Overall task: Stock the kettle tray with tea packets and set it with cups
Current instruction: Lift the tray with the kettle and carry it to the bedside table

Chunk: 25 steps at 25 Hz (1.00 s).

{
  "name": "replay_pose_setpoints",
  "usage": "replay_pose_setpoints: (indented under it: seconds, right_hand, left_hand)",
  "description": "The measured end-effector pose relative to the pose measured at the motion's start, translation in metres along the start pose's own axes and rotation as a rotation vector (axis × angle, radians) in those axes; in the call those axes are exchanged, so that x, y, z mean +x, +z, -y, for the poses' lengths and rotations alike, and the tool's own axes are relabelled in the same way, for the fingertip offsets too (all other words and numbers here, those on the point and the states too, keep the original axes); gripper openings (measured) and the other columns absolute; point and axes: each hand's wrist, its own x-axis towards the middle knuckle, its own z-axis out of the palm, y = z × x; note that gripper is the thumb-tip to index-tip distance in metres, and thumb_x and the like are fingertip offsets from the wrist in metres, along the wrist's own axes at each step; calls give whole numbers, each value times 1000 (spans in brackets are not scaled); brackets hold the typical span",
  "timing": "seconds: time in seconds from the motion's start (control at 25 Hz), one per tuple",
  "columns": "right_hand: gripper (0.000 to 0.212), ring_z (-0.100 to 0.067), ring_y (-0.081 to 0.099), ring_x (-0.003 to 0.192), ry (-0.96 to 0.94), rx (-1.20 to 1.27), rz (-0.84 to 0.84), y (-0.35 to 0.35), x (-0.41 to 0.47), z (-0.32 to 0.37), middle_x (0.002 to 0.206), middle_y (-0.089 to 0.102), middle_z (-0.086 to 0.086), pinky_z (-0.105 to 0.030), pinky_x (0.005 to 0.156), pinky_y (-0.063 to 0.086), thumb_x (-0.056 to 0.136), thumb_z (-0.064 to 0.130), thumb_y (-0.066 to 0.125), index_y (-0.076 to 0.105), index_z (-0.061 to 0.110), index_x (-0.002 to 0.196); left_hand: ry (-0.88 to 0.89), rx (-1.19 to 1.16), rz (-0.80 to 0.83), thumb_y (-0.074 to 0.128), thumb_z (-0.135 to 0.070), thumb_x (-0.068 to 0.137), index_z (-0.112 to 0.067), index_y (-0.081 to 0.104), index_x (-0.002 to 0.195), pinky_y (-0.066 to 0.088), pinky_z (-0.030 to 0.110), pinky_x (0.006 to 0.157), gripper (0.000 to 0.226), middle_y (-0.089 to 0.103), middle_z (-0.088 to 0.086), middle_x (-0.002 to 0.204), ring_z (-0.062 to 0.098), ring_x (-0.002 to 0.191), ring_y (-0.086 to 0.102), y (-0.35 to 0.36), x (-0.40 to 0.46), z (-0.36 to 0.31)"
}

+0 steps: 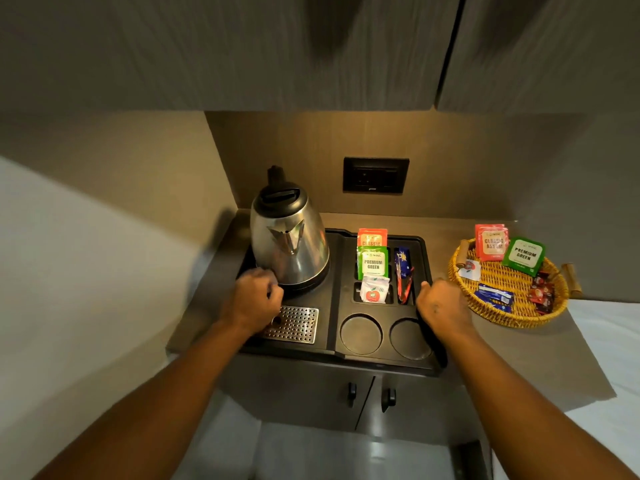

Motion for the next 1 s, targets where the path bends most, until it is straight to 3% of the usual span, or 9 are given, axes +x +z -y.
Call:
replay_pose_setpoints:
  seconds: [0.12, 0.2, 0.24, 0.36, 0.44, 0.84, 0.92, 1.0]
  right_hand:
    - [44, -33, 63, 77, -4, 0, -19, 3, 2, -1, 83, 65, -19, -36, 67, 50, 99, 36, 36, 63, 0, 95]
    - [46, -34, 62, 79, 18, -6, -30, 6, 1, -1, 84, 64, -19, -36, 67, 48, 99, 36, 34, 62, 0, 96]
    - [46, -34, 62, 79, 28, -11, -30, 6, 1, 0, 84, 64, -19, -36, 67, 48, 99, 37, 34, 61, 0, 97]
    - [46, -36, 62, 80, 65, -12, -29, 5, 4, 3, 85, 63, -19, -37, 66, 49, 99, 39, 34, 60, 1, 97]
    - [45, -35, 61, 79, 95, -2, -49, 5, 6, 6, 85, 62, -18, -35, 64, 46, 99, 39, 34, 59, 1, 97]
    - [43, -20, 52, 63, 135, -35, -54, -20, 3, 34, 69, 52, -5, -27, 47, 33, 101, 31, 34, 67, 5, 93]
    - [37, -21, 55, 67, 107, -14, -75, -35, -2, 44, 76, 60, -7, -27, 51, 40, 99, 28, 39, 67, 4, 92]
    - [29, -25, 59, 75, 92, 6, -104, -50, -9, 52, 95, 66, -12, -27, 60, 43, 96, 22, 45, 67, 4, 94]
  left_hand:
    - [-167, 112, 7, 52, -24, 86, -10, 54, 71, 39, 32, 53, 21, 55, 12, 68, 30, 60, 53, -11, 18, 35]
    - [-228, 183, 12, 51, -30, 92, -7, 58, 83, 43, 35, 58, 26, 60, 18, 76, 34, 68, 58, -9, 26, 53]
    - [-291, 218, 55, 51, -33, 94, -3, 60, 93, 45, 37, 64, 32, 63, 21, 85, 37, 77, 60, -6, 32, 61]
    - [-508, 336, 419, 30, -50, 101, 1, 61, 116, 44, 38, 87, 62, 64, 25, 114, 37, 105, 60, 7, 51, 66]
    - [-540, 294, 433, 21, -48, 103, 1, 63, 117, 41, 38, 93, 66, 63, 25, 120, 37, 112, 57, 12, 57, 65]
    - [-468, 247, 270, 33, -39, 104, -8, 65, 94, 44, 36, 81, 46, 66, 17, 103, 30, 93, 60, -14, 54, 61]
    - [-407, 300, 272, 33, -37, 104, -10, 65, 93, 46, 37, 81, 43, 66, 17, 103, 28, 89, 59, -39, 67, 57]
    - [-303, 443, 337, 35, -28, 103, -9, 65, 103, 46, 38, 87, 35, 65, 14, 112, 26, 98, 60, -65, 84, 51]
